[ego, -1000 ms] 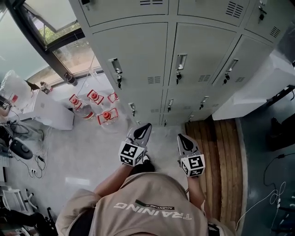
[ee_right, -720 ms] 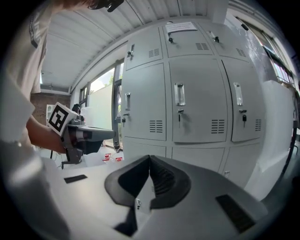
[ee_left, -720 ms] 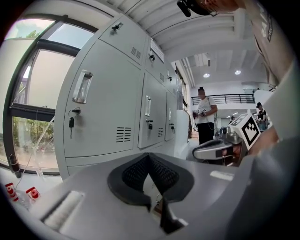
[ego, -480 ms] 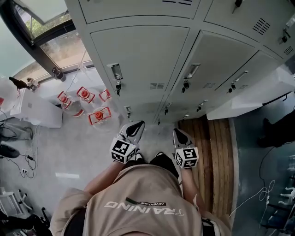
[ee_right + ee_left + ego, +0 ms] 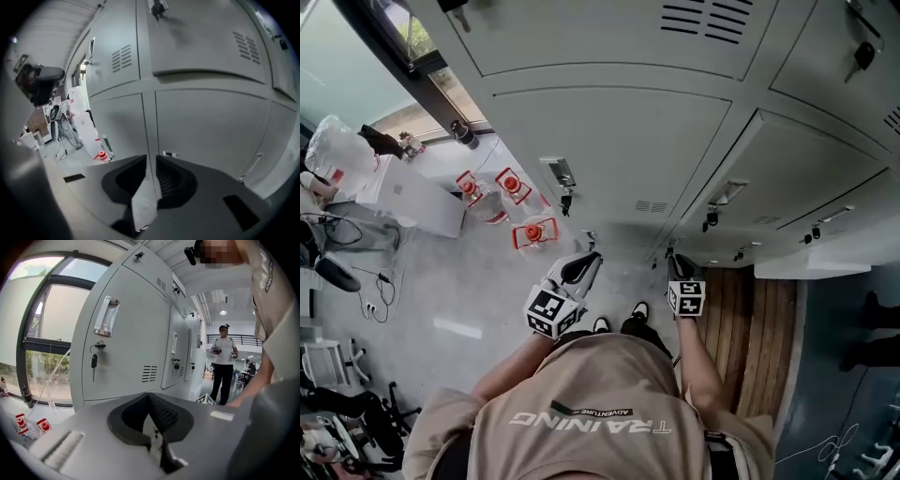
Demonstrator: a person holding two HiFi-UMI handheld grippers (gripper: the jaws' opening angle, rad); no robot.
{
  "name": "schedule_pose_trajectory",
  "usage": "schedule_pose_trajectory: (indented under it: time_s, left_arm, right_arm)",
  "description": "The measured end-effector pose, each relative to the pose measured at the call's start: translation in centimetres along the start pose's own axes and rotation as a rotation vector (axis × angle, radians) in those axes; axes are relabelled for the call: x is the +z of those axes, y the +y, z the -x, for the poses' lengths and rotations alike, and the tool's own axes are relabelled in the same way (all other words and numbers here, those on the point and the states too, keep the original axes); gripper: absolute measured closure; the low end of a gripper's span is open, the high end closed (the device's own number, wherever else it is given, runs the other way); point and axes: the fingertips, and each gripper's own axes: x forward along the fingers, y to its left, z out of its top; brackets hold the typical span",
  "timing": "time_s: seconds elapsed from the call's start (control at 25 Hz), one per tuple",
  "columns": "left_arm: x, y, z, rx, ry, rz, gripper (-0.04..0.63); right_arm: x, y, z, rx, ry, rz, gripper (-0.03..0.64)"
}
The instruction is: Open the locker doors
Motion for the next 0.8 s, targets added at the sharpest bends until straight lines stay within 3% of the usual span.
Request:
schedule_pose_trajectory:
  time_s: [0.08, 0.12, 0.32, 0.56, 0.8]
  left_arm:
    - [-0.1, 0.3, -0.5, 0.026, 0.009, 0.010, 0.589]
    - [-0.1, 0.4, -0.7, 0.036, 0.012, 0.012, 0.589]
    - [-0.7, 0.9, -1.0, 0.071, 0.031, 0.022, 0.589]
    - [-1.7, 2.8, 0.0, 0.165, 0.068, 0.056, 0.589]
    - [-2.1, 2.7, -0.1, 0.187, 0.084, 0.066, 0.589]
  right_arm:
    - [-1.1, -0.4, -2.5, 0.035, 0.045, 0.005, 0.476]
    - [-1.5, -0.6, -3.6, 0.047, 0.056, 0.010, 0.468]
    - [-2.9, -1.9, -7.1, 0.053, 0.077, 0.018, 0.468]
    - [-3.1, -2.7, -9.3, 0.027, 0.076, 0.013, 0.468]
    - [-3.1, -2.6, -10.2, 0.034, 0.077, 0.045, 0.468]
